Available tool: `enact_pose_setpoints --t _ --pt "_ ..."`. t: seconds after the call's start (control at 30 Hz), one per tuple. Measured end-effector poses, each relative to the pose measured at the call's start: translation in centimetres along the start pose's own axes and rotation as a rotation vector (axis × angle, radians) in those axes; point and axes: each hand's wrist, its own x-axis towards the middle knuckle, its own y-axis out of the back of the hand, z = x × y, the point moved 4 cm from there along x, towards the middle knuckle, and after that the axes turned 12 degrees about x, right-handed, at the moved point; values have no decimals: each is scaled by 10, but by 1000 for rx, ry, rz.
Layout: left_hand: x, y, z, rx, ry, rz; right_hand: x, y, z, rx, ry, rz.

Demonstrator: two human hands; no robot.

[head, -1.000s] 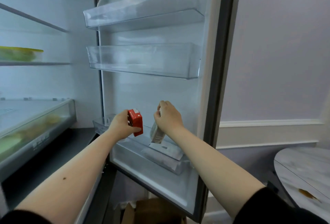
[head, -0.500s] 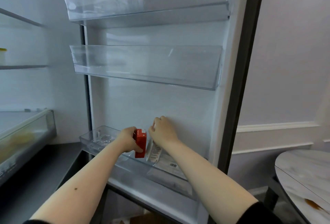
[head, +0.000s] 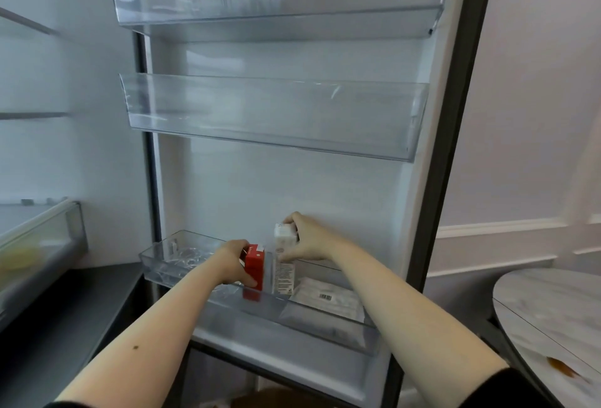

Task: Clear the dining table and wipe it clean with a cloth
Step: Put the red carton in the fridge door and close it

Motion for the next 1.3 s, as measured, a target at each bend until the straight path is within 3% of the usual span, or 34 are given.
enact_pose_setpoints --t 0.37,0.63,0.8,0.9,1.03,1.2,1.3 --pt "13 -8 2 -29 -11 2 8 -20 24 164 -49 157" --pt "12 -13 1 -94 54 33 2 -13 29 51 -53 236" --pt "-1 -5 12 32 13 413 -18 10 43 -28 -53 399" --pt "-14 -9 31 86 -65 530 -32 18 48 -88 -101 309" --pt "-21 -31 60 48 -173 466 -48 18 61 -170 -193 187" --pt "-27 -70 87 151 -286 269 -70 16 85 -261 -263 125" --pt "-32 -77 91 142 -284 291 -82 17 96 -203 -275 161"
